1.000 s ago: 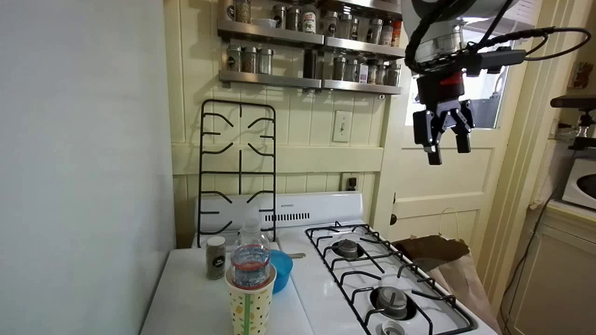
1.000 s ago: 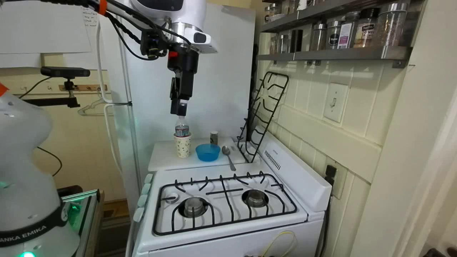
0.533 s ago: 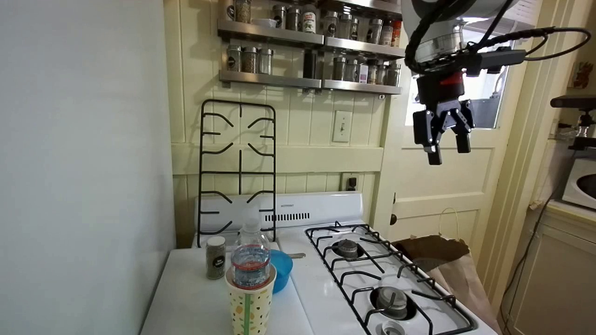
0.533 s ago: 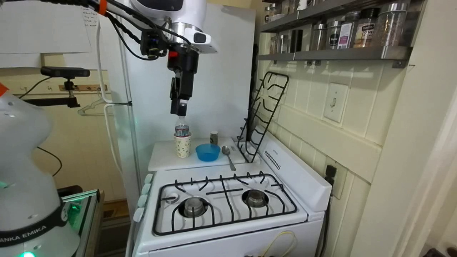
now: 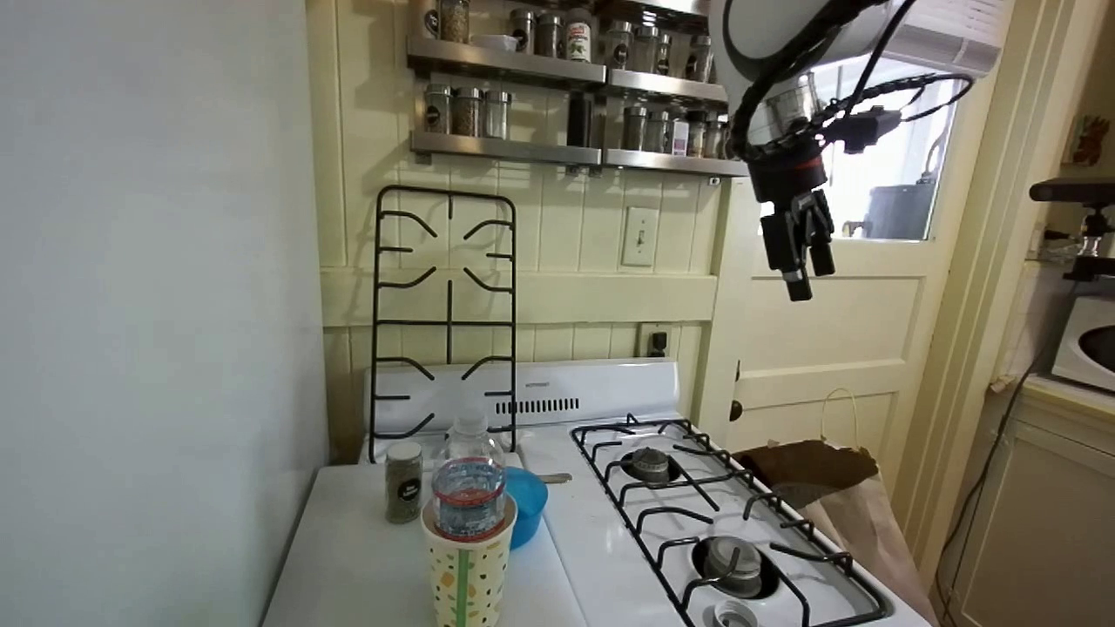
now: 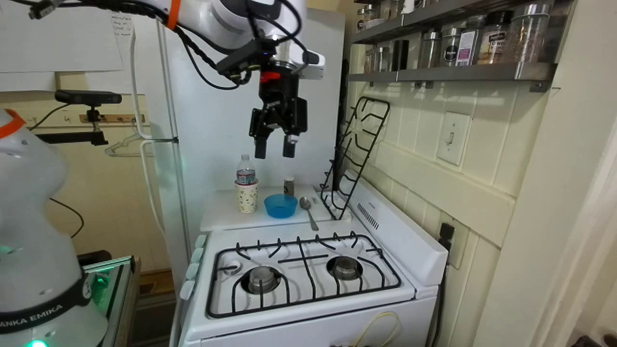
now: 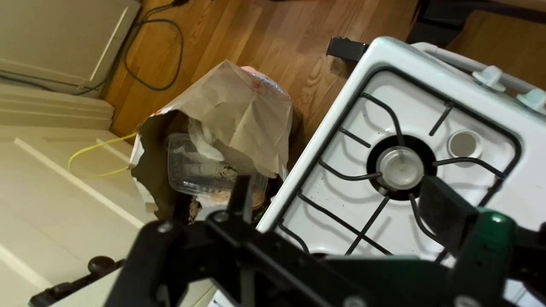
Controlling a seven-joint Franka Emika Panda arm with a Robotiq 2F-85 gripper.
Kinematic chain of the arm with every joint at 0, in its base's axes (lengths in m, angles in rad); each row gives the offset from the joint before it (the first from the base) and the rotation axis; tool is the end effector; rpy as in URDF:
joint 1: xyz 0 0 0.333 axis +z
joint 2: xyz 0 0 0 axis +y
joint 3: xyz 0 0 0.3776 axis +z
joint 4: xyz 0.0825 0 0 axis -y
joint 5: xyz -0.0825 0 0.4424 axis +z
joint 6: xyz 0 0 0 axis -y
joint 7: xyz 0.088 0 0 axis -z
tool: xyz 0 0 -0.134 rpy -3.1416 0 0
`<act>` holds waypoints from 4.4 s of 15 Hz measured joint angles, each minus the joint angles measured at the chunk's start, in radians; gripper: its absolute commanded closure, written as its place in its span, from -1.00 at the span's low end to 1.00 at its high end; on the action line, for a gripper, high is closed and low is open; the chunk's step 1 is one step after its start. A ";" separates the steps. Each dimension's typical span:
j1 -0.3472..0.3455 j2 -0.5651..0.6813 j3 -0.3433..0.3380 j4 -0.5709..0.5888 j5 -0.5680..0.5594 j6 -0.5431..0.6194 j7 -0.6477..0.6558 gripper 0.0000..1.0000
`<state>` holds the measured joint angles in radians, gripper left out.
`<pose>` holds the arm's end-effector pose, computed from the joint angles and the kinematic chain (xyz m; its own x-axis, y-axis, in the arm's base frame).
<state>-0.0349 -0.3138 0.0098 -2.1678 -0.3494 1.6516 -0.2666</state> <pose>0.4699 -0.0547 0.5317 0.9251 0.2497 -0.2859 0.3269 -0.9070 0.2656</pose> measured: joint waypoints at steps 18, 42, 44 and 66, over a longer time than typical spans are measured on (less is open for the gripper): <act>0.001 0.296 -0.065 0.204 -0.023 0.103 -0.253 -1.00; 0.139 0.374 0.113 -0.070 0.106 0.326 -0.676 -1.00; 0.144 0.392 0.118 -0.063 0.106 0.327 -0.693 -1.00; 0.050 0.576 0.154 -0.016 0.379 1.110 -0.898 -1.00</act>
<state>0.0154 0.2621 0.1635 -2.1835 0.0294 2.7616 -1.1645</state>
